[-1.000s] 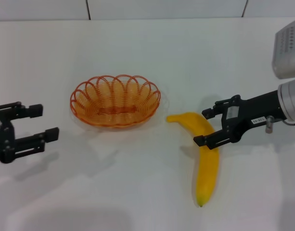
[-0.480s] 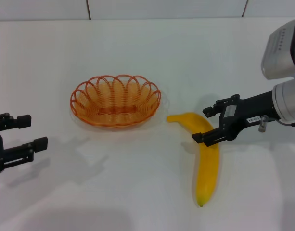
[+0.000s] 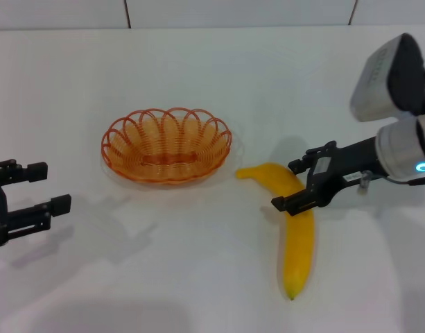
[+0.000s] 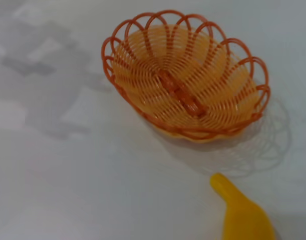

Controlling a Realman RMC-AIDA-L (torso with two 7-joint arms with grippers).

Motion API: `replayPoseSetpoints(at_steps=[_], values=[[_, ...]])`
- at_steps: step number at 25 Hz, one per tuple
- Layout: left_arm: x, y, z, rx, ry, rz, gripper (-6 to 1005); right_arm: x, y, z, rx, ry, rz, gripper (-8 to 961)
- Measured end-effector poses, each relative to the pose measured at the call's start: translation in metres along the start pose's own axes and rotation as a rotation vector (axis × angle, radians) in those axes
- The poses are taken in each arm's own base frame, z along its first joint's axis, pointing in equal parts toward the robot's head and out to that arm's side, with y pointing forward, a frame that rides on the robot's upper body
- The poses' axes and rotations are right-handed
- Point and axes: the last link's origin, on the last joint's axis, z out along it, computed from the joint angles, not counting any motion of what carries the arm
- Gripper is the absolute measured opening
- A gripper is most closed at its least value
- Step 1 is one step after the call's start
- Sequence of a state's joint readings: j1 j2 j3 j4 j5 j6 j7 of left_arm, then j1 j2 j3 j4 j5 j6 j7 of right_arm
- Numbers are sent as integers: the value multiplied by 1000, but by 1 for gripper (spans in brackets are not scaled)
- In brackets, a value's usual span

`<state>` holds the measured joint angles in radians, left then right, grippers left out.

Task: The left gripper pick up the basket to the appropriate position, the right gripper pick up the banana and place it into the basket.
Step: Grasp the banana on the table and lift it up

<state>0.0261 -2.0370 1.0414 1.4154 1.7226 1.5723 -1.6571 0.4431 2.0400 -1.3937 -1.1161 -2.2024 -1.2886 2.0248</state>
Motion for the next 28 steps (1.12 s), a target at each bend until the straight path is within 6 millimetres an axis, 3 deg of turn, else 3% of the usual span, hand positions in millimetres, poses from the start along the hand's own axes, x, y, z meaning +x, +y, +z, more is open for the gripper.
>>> replayPoseSetpoints(at_steps=[23,28], values=[[3,-6,12,-29,-14,4,679,-11,3,17,44,85,-39,873],[2,-7,15,-37,-11,-6,679,-11,3,17,45,86,-29,810]])
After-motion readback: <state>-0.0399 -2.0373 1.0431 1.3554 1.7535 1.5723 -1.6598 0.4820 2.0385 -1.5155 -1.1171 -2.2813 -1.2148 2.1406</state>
